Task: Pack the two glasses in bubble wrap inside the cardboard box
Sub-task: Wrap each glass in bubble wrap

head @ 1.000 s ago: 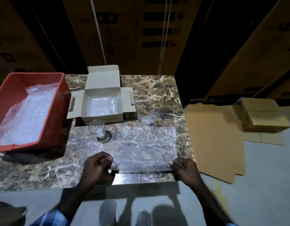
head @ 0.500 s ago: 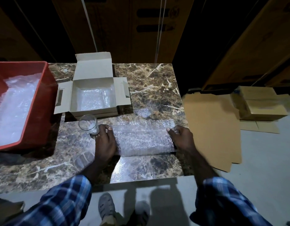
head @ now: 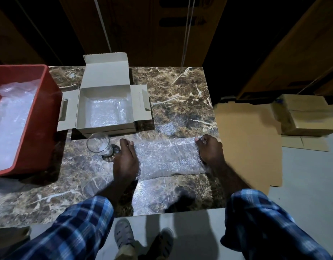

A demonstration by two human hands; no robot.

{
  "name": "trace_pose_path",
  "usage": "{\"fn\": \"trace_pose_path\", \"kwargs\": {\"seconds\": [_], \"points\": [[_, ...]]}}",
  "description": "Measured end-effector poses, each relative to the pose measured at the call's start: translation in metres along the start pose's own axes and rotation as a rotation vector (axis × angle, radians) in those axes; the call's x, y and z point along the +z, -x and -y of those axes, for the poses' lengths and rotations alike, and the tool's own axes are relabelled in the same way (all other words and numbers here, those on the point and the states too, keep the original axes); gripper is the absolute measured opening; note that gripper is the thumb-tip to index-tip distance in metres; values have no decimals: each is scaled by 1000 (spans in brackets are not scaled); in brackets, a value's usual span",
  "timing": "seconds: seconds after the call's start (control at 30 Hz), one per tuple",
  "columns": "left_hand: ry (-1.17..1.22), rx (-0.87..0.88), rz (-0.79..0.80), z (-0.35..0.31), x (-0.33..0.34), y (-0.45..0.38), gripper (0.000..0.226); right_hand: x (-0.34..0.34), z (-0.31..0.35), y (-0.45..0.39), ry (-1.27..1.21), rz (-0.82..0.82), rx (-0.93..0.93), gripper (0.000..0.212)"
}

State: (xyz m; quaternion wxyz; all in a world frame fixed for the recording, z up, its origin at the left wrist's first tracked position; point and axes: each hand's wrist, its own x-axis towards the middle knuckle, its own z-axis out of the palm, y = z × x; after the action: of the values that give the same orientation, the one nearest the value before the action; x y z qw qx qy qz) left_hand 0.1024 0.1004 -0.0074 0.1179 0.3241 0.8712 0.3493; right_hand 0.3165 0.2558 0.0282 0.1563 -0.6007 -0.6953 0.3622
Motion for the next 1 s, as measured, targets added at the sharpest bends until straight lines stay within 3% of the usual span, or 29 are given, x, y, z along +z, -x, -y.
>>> {"fn": "trace_pose_path", "kwargs": {"seconds": [0.27, 0.33, 0.63, 0.73, 0.87, 1.0], "points": [[-251, 142, -8, -3, 3, 1, 18, -7, 2, -4, 206, 95, -121, 27], [-292, 145, -11, 3, 7, 0, 18, -7, 4, 0, 225, 80, -124, 18], [-324, 290, -77, 13, 9, 5, 14, 1, 4, -5, 292, -18, -125, 29], [-313, 266, -81, 14, 10, 6, 17, 6, 1, -8, 273, -8, -111, 29], [-227, 112, 30, 1, 2, 16, 30, 12, -3, -14, 198, -28, -69, 30], [-180, 106, 43, -7, -15, 43, 36, 17, 3, 9, 465, -189, -245, 30]]}}
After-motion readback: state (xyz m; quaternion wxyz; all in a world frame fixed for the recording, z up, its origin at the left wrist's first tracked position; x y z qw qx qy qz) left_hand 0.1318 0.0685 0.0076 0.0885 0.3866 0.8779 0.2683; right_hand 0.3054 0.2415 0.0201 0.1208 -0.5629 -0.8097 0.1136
